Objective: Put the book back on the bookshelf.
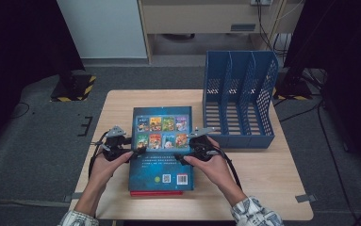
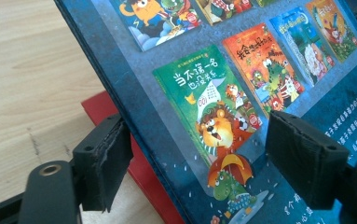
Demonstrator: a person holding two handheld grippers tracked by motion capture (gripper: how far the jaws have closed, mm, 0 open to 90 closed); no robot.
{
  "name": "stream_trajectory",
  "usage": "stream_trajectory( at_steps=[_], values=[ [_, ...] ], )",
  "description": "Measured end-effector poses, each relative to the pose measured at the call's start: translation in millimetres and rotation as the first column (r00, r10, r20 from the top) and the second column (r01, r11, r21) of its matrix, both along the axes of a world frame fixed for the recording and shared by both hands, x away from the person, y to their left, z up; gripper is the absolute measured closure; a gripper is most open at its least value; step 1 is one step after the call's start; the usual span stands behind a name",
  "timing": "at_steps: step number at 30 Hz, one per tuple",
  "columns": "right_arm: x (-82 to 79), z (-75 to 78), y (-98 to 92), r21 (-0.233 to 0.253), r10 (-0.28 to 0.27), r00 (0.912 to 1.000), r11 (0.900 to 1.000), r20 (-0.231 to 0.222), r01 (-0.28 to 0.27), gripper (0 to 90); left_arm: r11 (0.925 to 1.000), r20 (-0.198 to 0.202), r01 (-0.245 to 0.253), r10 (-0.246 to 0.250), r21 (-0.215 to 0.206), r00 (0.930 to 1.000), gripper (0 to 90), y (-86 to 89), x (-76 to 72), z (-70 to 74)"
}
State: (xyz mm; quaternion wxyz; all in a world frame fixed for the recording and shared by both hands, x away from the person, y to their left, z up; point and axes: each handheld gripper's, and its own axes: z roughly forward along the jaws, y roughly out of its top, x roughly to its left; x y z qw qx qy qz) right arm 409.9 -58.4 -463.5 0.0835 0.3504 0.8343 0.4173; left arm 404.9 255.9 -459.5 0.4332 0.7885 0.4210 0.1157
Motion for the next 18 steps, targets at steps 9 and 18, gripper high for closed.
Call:
stream_trajectory(
  at_steps=[9, 18],
  values=[
    [6.9, 11.6, 5.9, -0.026, -0.004, 0.9992, 1.000, 0.039, 0.005, 17.3, 0.9998, 0.025, -0.016, 0.016, 0.009, 0.9996, 28.5, 5.9, 2.7, 11.3],
    [12.0, 20.2, 8.2, -0.026, -0.016, 0.9981, 1.000, 0.059, 0.017, 21.9, 0.9995, 0.039, -0.023, 0.022, 0.020, 0.9990, 33.0, 10.8, 5.2, 20.4]
  ],
)
